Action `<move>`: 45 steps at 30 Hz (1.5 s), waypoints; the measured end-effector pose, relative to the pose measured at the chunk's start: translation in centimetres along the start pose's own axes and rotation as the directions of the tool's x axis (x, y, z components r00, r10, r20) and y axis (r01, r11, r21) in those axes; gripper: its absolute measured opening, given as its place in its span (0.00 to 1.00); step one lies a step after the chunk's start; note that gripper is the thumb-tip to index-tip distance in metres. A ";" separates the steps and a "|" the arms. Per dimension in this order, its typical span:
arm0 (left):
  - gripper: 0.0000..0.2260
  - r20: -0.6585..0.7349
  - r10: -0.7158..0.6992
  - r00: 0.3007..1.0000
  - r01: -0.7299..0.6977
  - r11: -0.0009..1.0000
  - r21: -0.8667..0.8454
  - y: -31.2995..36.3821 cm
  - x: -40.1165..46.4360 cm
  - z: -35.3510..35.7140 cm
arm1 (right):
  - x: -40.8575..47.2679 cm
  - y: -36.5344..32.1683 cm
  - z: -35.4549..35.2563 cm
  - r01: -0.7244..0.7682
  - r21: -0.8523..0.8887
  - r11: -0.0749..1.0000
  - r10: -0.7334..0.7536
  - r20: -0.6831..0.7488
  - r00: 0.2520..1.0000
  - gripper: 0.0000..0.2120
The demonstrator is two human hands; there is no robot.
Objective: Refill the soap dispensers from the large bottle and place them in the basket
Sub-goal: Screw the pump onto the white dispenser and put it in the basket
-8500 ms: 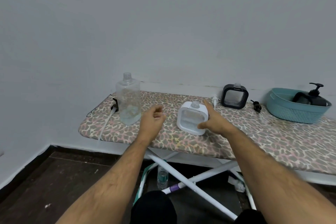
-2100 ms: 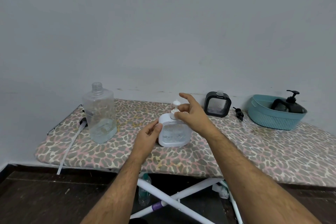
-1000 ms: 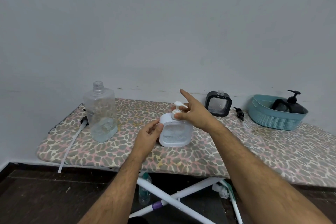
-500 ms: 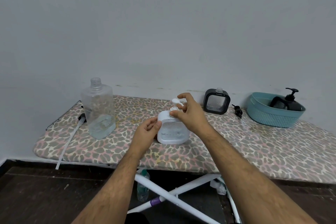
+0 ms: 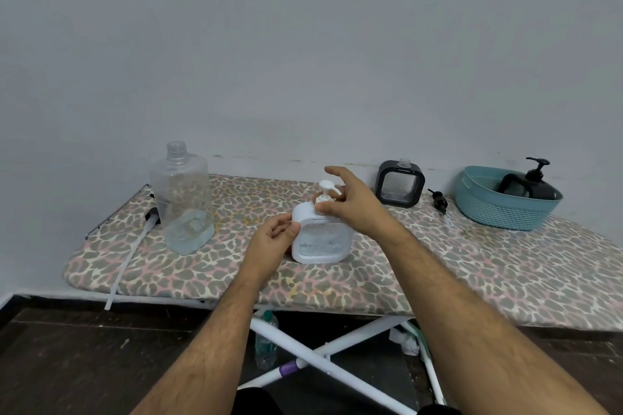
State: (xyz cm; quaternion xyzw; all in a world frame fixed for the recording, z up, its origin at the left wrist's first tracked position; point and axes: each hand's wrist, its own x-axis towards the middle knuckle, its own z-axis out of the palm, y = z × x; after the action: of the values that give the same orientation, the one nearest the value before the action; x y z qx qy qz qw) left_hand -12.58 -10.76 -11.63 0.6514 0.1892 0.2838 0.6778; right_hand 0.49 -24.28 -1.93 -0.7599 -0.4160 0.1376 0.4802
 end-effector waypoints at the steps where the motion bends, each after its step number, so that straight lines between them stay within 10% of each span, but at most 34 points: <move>1: 0.14 -0.002 0.001 1.000 -0.001 1.000 0.000 0.0 0.0 0.0 | -0.1 0.1 0.2 0.007 0.004 1.000 -0.007 -0.012 1.000 0.35; 17: 0.26 -0.017 0.003 1.000 -0.003 1.000 0.010 0.4 -0.4 0.2 | -1.1 0.4 2.9 0.075 -0.105 0.992 -0.098 -0.230 0.968 0.30; 25: 0.30 -0.004 -0.012 1.000 0.012 0.999 0.049 1.3 -1.1 0.3 | -1.0 0.0 0.4 0.000 -0.056 0.998 -0.005 -0.104 0.995 0.44; 34: 0.23 -0.040 0.024 0.999 -0.018 0.991 0.134 1.6 -1.9 0.2 | -2.8 3.6 -1.5 -0.182 0.088 0.979 0.169 0.143 0.975 0.33; 45: 0.19 -0.042 0.031 0.999 -0.024 0.986 0.164 2.0 -2.5 1.1 | -3.6 4.9 -1.8 -0.205 0.169 0.964 0.187 0.117 0.975 0.34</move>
State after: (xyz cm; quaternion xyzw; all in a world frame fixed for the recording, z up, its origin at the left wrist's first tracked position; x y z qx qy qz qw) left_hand -14.10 -13.16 -9.85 0.7008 0.2179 0.2909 0.6138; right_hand 1.79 -29.13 -5.82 -0.7430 -0.3479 0.2594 0.5096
